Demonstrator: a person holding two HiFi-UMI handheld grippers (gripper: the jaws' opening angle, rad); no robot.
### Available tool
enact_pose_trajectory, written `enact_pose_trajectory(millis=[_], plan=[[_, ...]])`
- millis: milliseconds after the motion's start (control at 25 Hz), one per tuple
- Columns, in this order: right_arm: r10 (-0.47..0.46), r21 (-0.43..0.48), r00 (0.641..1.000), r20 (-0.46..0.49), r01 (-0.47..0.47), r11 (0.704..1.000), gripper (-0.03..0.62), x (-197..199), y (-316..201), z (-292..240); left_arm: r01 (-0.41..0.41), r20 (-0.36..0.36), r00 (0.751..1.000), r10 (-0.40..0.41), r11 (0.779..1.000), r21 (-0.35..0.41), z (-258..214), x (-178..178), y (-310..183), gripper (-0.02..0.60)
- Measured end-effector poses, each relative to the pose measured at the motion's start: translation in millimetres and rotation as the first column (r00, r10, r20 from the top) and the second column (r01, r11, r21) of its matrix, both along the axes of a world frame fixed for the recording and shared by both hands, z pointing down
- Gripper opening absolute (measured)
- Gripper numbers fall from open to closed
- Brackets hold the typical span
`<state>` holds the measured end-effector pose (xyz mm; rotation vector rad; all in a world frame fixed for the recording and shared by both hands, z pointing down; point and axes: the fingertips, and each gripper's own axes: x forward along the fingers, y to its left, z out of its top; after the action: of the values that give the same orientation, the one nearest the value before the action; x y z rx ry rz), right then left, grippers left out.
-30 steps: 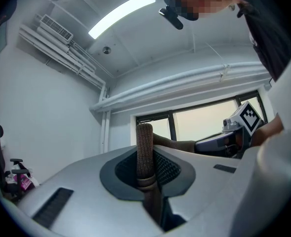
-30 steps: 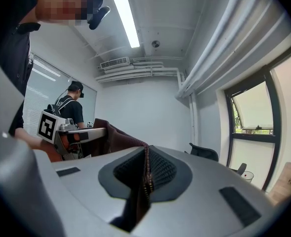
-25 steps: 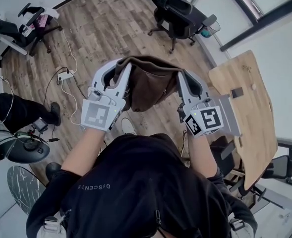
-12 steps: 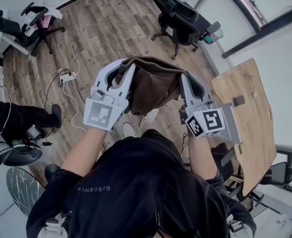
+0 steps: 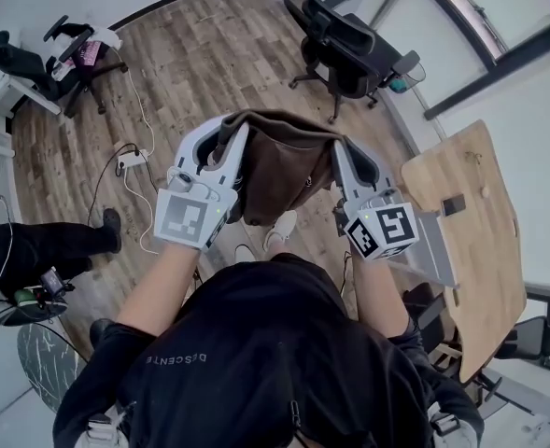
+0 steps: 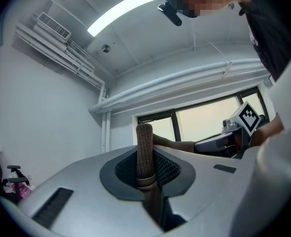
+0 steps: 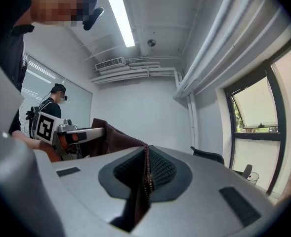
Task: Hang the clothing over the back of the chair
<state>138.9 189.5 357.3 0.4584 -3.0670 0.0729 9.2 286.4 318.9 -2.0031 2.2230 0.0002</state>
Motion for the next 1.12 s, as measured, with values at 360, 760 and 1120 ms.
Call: enact_pose_trajectory(millis=[360, 760, 1120], plan=[[-0.027, 0.018, 1.000, 0.012, 0.027, 0.999, 0.034, -21.0, -44.2, -7.1, -0.023, 0.006, 1.000, 0.023, 1.000, 0.016, -5.4, -20.5, -47.1, 0.051], [-0.076, -0.002, 0.996, 0.043, 0.076, 0.997, 0.034, -37.8, -100.2, -14.1, -0.017, 0.018, 1.000, 0.017, 1.000, 0.006, -12.9, -38.4, -104.7, 0.051], [-0.106, -0.018, 0.993, 0.047, 0.107, 0.994, 0.034, -43.2, -149.7, -17.2, 0.014, 0.035, 0.999, -0.014, 1.000, -0.006, -19.0, -42.5, -154.0, 0.051]])
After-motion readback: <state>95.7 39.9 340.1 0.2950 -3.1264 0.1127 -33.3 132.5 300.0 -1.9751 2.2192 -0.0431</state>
